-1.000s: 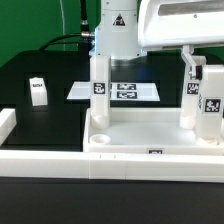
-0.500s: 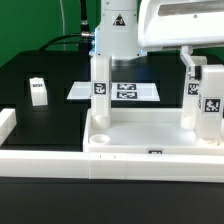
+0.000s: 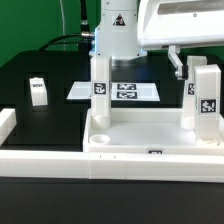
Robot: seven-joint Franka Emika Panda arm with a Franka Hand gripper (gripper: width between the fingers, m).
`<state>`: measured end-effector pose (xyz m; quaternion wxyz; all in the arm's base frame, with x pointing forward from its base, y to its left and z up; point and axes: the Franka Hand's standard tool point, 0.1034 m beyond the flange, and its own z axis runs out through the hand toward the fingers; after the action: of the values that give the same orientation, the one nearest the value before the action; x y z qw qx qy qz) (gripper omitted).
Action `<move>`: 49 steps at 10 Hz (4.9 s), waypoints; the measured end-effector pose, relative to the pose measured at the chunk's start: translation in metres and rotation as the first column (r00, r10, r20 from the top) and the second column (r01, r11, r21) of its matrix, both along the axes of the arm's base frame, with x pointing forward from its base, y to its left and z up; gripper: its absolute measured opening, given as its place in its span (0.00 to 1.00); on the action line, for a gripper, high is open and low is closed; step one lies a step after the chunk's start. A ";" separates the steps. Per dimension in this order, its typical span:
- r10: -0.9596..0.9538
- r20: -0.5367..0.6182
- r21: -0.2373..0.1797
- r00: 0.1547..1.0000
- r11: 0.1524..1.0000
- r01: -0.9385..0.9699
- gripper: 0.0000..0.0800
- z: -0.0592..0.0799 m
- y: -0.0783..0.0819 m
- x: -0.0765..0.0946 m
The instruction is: Assemble desk
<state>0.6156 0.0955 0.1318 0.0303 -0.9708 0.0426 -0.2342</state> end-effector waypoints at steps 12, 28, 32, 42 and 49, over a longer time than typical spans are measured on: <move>0.034 -0.307 0.023 0.951 0.999 -0.029 0.81 0.007 -0.006 0.007; 0.008 -0.500 0.034 0.866 0.999 0.010 0.36 -0.009 0.001 0.006; -0.193 -0.510 0.034 0.838 0.969 0.244 0.36 -0.009 0.000 0.007; -0.741 -0.562 -0.008 0.366 0.448 0.894 0.36 -0.011 0.005 0.008; -0.582 -0.554 0.014 0.595 0.708 0.706 0.81 -0.011 0.007 0.006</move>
Offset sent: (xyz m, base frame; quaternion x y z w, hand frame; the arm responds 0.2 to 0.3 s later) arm 0.0131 -0.0075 0.0151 -0.0024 -0.0226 -0.0224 0.9995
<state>0.6211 0.1029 0.1204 0.0437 -0.9025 0.4263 0.0435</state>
